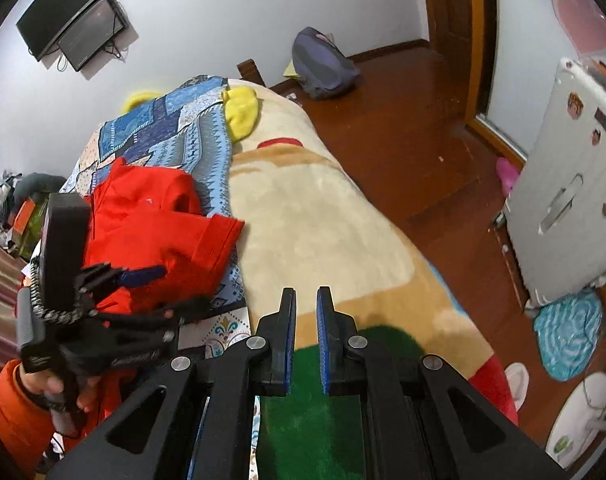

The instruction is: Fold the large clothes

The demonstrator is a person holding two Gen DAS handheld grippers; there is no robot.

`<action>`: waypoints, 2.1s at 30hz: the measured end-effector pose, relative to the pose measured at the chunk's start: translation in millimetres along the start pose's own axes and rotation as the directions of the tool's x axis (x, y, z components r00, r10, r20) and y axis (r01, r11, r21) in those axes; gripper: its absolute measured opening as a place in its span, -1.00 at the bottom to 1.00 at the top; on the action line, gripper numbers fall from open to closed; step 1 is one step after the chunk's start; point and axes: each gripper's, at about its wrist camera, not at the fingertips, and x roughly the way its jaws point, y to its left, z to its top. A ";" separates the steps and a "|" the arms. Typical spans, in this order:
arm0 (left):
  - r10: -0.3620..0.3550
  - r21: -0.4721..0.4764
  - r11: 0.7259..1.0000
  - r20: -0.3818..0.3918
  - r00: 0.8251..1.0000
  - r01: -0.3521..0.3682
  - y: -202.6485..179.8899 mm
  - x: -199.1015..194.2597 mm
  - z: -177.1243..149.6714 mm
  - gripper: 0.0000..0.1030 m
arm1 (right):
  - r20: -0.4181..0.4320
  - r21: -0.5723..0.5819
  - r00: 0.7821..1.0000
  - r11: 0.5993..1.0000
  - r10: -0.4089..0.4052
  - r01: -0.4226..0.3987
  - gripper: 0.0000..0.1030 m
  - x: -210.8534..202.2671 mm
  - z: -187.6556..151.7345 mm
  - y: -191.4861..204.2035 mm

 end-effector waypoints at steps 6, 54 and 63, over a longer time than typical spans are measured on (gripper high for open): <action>-0.029 -0.103 0.994 0.097 0.995 0.039 31.3 -33.6 -3.4 -0.69 | -0.018 -0.012 1.000 1.000 0.005 -0.005 -0.88 5.4 -4.7 4.4; 0.237 -0.673 0.710 -0.050 0.970 -0.208 364.4 -42.3 -254.5 -0.38 | 0.001 -0.600 0.957 0.766 -0.289 0.232 -0.88 151.9 7.8 206.9; 0.364 -0.612 0.723 -0.057 0.930 -0.321 368.4 -98.2 -297.6 0.18 | -0.008 -0.578 0.957 0.783 -0.288 0.231 -0.88 146.9 12.5 210.3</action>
